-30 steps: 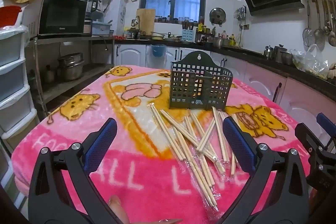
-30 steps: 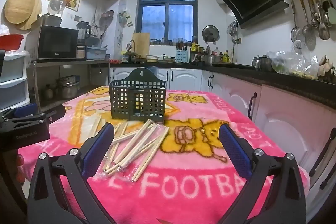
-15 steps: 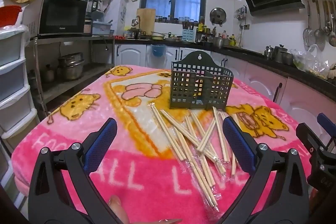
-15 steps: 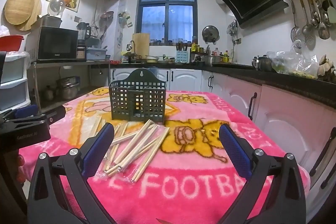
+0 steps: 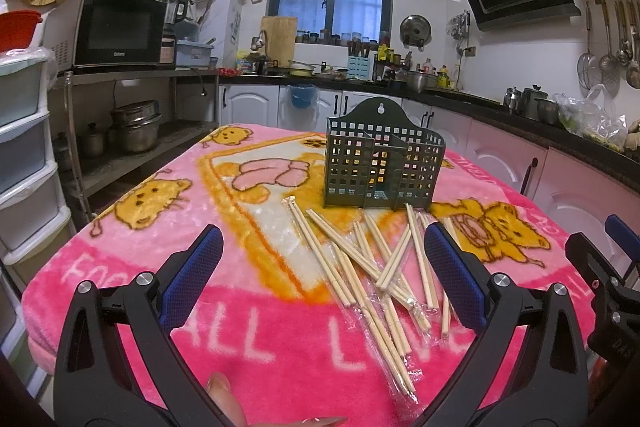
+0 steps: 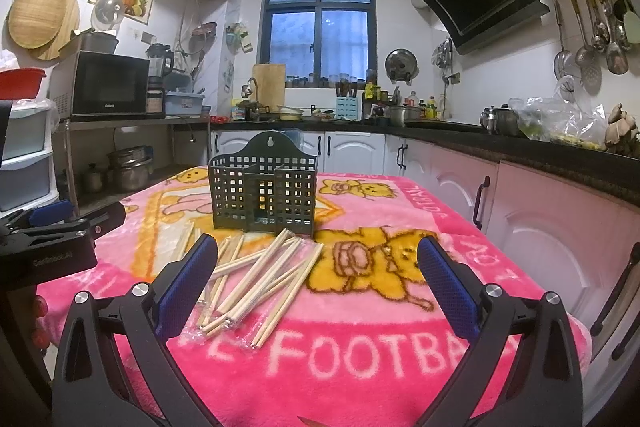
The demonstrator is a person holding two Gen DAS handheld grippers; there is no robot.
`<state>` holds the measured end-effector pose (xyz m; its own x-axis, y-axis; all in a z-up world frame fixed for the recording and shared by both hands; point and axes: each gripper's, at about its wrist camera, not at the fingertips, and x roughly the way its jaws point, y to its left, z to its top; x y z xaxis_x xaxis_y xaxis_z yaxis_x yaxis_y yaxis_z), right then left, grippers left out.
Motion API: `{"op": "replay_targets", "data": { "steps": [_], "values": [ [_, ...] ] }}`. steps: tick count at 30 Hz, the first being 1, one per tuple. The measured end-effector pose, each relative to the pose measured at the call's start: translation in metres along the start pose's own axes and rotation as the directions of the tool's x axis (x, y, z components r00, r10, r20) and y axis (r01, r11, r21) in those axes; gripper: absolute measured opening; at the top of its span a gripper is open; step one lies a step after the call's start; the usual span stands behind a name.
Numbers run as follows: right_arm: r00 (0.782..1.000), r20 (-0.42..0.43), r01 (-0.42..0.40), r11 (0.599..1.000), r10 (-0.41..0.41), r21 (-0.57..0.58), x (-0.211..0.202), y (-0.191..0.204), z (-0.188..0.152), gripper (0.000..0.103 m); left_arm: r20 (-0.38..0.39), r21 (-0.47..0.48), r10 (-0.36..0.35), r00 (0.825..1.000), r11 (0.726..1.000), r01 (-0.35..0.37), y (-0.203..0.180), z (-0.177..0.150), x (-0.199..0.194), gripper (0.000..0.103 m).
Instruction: Organize utensils
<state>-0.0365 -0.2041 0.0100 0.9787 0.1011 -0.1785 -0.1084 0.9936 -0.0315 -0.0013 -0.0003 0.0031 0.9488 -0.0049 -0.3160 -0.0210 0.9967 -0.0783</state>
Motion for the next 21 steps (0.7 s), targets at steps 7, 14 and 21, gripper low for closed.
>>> {"op": "replay_targets", "data": {
  "steps": [7, 14, 21],
  "values": [
    [1.0, -0.001, 0.001, 1.0, -0.001, 0.001, 0.0003, 0.0002, -0.0003, 0.097, 0.0, -0.001, 0.0, 1.0, 1.0, 0.0, 0.0022, 0.0003, 0.0018, 0.093],
    [1.0, -0.003, -0.002, 1.0, 0.002, 0.0, 0.0007, 0.0002, -0.0001, 0.097, 0.0, 0.0, 0.0, 1.0, 1.0, 0.0, 0.0033, 0.0018, 0.0017, 0.093],
    [1.0, -0.005, -0.001, 1.0, 0.001, 0.002, 0.0006, 0.0001, -0.0003, 0.097, 0.001, 0.001, 0.002, 1.0, 1.0, -0.002, 0.004, 0.0015, 0.001, 0.093]
  ]
}}
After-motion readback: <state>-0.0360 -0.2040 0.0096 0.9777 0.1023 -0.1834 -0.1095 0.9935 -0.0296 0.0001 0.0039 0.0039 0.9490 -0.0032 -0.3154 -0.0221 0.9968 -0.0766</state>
